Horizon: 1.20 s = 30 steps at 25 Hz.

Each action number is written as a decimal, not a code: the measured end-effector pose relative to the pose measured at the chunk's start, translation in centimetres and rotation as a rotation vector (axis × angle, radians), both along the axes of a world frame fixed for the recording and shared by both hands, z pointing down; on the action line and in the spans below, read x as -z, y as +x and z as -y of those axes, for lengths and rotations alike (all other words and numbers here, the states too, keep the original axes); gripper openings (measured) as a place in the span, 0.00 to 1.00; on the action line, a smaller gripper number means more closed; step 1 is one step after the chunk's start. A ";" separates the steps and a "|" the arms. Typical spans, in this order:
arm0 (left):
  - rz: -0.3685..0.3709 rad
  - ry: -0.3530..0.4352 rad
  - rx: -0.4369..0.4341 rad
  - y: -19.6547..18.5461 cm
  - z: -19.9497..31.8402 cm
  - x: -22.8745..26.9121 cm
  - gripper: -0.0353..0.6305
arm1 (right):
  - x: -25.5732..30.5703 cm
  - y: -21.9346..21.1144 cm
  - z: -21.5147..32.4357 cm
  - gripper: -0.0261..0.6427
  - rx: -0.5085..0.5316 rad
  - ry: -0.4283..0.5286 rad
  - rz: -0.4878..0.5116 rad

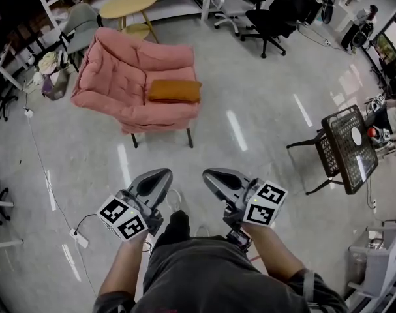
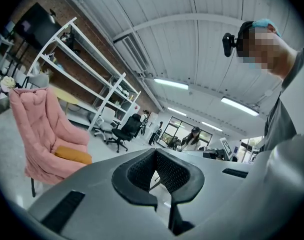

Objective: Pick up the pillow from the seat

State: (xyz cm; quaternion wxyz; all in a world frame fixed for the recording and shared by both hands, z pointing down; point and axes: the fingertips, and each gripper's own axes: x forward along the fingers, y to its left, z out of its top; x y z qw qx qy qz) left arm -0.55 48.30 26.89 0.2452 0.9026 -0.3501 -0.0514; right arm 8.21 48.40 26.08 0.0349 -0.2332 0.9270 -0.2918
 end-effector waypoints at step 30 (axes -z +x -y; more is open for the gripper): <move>0.010 -0.089 -0.086 -10.4 26.9 -4.1 0.07 | -4.5 -10.2 25.9 0.06 -0.076 -0.109 -0.033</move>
